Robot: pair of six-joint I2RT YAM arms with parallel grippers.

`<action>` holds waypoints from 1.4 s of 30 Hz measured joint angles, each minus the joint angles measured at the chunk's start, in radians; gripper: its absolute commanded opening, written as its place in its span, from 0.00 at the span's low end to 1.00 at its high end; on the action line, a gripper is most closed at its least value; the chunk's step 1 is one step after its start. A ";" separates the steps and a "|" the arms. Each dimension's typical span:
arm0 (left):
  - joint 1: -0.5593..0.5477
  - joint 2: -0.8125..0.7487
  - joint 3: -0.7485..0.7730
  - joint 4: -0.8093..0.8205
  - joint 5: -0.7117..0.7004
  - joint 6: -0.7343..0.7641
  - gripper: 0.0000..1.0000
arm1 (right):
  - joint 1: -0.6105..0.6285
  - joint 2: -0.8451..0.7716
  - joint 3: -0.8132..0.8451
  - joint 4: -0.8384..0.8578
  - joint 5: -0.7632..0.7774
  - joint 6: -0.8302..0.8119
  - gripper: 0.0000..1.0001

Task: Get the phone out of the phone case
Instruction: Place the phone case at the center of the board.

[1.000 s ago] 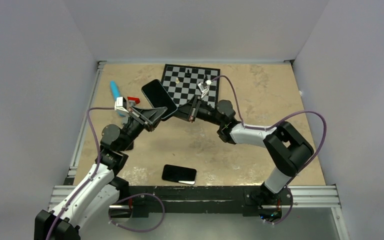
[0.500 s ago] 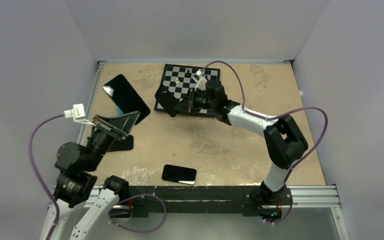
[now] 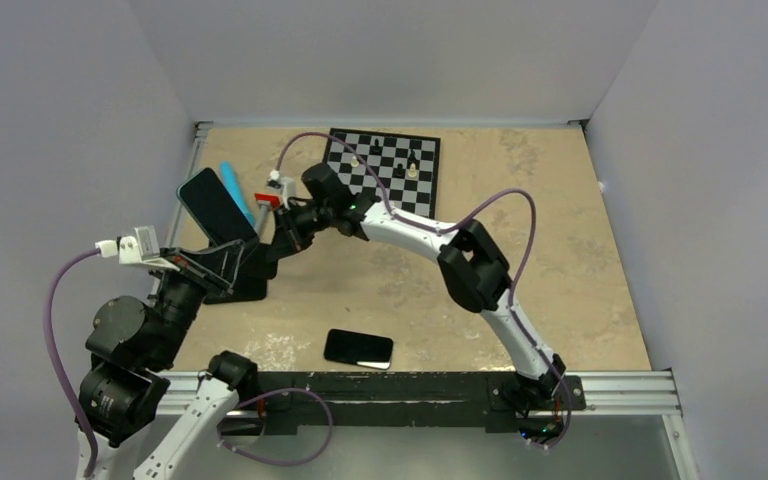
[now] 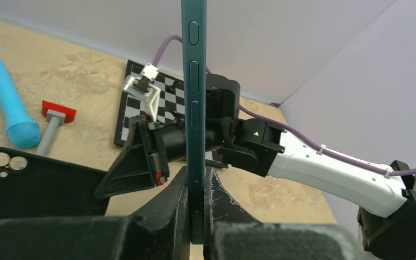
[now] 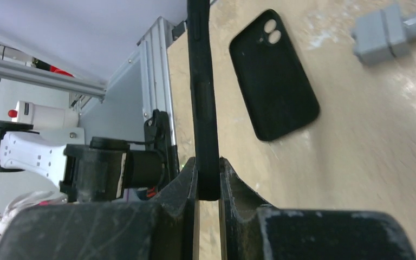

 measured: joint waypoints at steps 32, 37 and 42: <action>0.000 -0.003 -0.001 -0.028 0.010 0.010 0.00 | 0.066 0.424 0.547 -0.210 -0.061 -0.084 0.00; 0.000 -0.003 -0.004 -0.027 0.012 0.010 0.00 | 0.069 0.443 0.590 -0.215 -0.066 -0.099 0.00; 0.000 -0.003 -0.006 -0.027 0.013 0.010 0.00 | 0.072 0.470 0.611 -0.214 -0.082 -0.107 0.04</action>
